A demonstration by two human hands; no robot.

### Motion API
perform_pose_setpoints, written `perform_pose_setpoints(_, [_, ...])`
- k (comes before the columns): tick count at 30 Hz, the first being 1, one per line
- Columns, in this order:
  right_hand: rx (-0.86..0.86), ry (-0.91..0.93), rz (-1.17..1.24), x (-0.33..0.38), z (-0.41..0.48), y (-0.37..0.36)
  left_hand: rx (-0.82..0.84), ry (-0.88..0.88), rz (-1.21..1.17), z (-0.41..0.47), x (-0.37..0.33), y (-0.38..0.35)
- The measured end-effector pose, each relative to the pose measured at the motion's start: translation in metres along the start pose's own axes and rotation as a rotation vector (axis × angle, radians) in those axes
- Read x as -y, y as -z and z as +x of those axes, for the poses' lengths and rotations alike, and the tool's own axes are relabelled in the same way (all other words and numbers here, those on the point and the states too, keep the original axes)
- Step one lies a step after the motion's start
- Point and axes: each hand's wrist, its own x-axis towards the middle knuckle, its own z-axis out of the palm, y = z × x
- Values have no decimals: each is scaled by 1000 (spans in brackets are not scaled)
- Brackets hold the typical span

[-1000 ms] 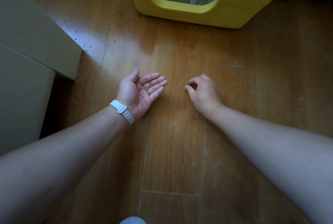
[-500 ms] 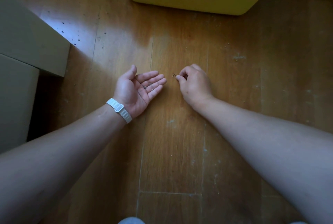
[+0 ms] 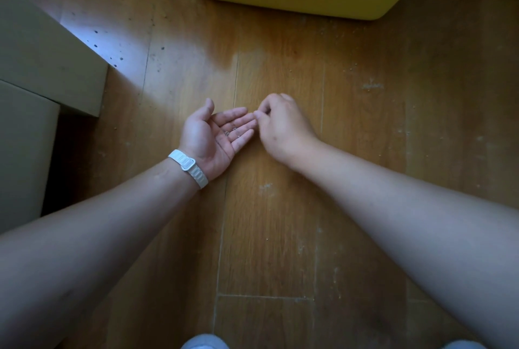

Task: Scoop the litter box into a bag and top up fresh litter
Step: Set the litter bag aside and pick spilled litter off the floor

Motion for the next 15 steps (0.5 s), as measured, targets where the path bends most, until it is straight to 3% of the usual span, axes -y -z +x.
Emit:
perform_pose_setpoints(5, [50, 256, 18, 34, -22, -7, 173, 71, -147, -7, 2, -3])
perform_pose_setpoints(8, [28, 327, 21, 26, -22, -4, 119, 24, -145, -8, -1, -3])
perform_pose_setpoints(11, [-85, 270, 35, 4, -19, 2, 42, -14, -82, -11, -5, -2])
perform_pose_setpoints(15, [-128, 43, -22, -29, -9, 5, 4, -19, -25, -15, -8, 1])
